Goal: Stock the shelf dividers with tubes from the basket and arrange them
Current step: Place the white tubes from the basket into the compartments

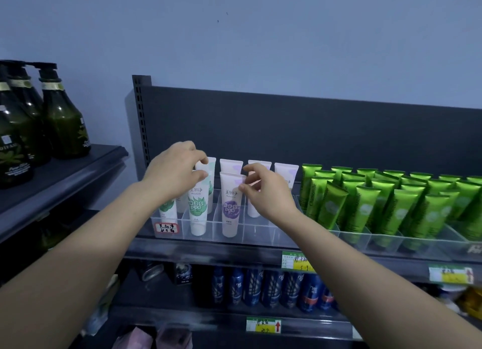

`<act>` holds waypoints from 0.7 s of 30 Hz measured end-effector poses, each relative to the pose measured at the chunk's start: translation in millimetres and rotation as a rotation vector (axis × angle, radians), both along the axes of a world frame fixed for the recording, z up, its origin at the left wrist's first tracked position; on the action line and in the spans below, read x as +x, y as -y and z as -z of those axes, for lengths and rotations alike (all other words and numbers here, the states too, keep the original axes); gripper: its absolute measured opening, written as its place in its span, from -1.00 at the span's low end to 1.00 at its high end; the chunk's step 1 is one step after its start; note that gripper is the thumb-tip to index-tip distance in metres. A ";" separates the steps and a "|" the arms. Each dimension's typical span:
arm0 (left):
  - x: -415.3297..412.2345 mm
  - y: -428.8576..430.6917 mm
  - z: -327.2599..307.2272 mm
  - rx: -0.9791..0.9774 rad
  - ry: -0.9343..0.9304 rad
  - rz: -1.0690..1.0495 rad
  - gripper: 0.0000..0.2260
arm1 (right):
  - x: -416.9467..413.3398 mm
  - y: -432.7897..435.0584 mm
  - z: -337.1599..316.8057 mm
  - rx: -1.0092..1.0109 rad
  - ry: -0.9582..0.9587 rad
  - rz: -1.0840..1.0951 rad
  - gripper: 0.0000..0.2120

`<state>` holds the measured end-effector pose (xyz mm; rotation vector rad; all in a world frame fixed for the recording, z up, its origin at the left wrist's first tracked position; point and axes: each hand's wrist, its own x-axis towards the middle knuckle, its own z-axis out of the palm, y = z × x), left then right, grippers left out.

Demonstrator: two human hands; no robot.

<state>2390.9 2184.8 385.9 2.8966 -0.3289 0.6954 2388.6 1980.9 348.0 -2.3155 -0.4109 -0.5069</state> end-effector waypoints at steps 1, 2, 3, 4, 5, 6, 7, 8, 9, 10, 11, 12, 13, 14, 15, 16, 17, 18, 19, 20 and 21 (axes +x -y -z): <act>-1.6 5.6 -3.6 0.010 0.024 0.011 -0.76 | -3.2 3.8 -3.0 -0.022 0.022 0.005 -0.70; -3.1 12.3 -7.5 0.023 0.039 0.026 -0.77 | -6.9 9.1 -6.2 -0.051 0.046 0.014 -0.69; -4.0 20.1 -11.5 0.037 0.047 0.043 -0.77 | -10.3 15.3 -9.6 -0.096 0.079 0.029 -0.68; -4.8 29.5 -15.1 0.049 0.052 0.060 -0.78 | -13.7 23.5 -12.8 -0.160 0.124 0.047 -0.66; -5.3 39.8 -18.3 0.058 0.058 0.074 -0.79 | -17.1 32.9 -15.6 -0.234 0.178 0.066 -0.66; -6.0 51.2 -21.1 0.065 0.065 0.087 -0.79 | -20.8 43.3 -18.3 -0.302 0.225 0.087 -0.66; -7.0 63.7 -23.3 0.074 0.071 0.102 -0.80 | -25.2 54.9 -20.9 -0.355 0.256 0.109 -0.67; -8.7 77.4 -24.6 0.090 0.074 0.119 -0.79 | -30.3 67.7 -23.3 -0.394 0.273 0.134 -0.67; -10.5 91.8 -25.3 0.113 0.074 0.136 -0.78 | -35.7 81.5 -24.7 -0.429 0.283 0.163 -0.67; -12.6 107.1 -25.1 0.143 0.072 0.154 -0.77 | -42.1 96.2 -26.0 -0.463 0.287 0.193 -0.67; -14.4 122.8 -24.0 0.178 0.071 0.171 -0.76 | -48.6 111.6 -26.4 -0.496 0.284 0.222 -0.67; -16.2 139.2 -22.2 0.215 0.073 0.190 -0.74 | -55.9 128.0 -26.5 -0.525 0.272 0.247 -0.66; -18.4 156.0 -19.8 0.249 0.077 0.206 -0.73 | -63.5 144.6 -26.1 -0.551 0.250 0.271 -0.65; -21.3 172.8 -16.9 0.277 0.082 0.223 -0.73 | -71.3 161.3 -25.0 -0.572 0.223 0.296 -0.64; -24.7 189.5 -13.4 0.301 0.086 0.238 -0.73 | -79.3 178.3 -23.5 -0.590 0.195 0.323 -0.62; -28.8 206.5 -9.6 0.323 0.088 0.252 -0.73 | -87.5 196.0 -21.2 -0.606 0.167 0.351 -0.62; -33.7 223.6 -5.1 0.341 0.085 0.262 -0.73 | -96.0 213.7 -18.7 -0.621 0.138 0.379 -0.62; -39.6 240.3 -0.3 0.350 0.079 0.273 -0.72 | -105.2 231.4 -15.6 -0.638 0.107 0.406 -0.62; -46.1 257.3 4.7 0.352 0.072 0.286 -0.70 | -114.5 249.5 -12.0 -0.657 0.075 0.430 -0.63; -53.0 274.0 9.7 0.352 0.066 0.301 -0.68 | -124.5 267.2 -8.7 -0.673 0.047 0.450 -0.63; -60.6 290.7 14.6 0.354 0.060 0.314 -0.67 | -134.8 285.1 -4.8 -0.688 0.018 0.471 -0.64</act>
